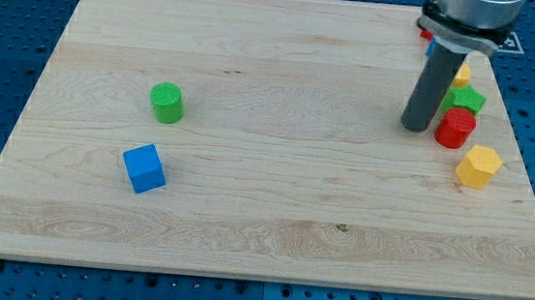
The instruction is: Move the green circle to the line of blocks
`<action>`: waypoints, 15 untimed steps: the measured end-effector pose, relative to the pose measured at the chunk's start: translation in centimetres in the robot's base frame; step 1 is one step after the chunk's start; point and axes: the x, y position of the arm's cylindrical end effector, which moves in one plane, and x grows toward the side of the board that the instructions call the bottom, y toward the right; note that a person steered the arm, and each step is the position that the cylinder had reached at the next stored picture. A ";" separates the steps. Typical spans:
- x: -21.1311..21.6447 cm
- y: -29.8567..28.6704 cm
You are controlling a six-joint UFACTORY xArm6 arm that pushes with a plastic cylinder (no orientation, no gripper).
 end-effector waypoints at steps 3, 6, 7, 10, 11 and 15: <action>0.0 -1.4; -3.7 -27.0; -3.9 -35.4; -1.0 -31.9; 0.5 -30.2; 9.0 -27.0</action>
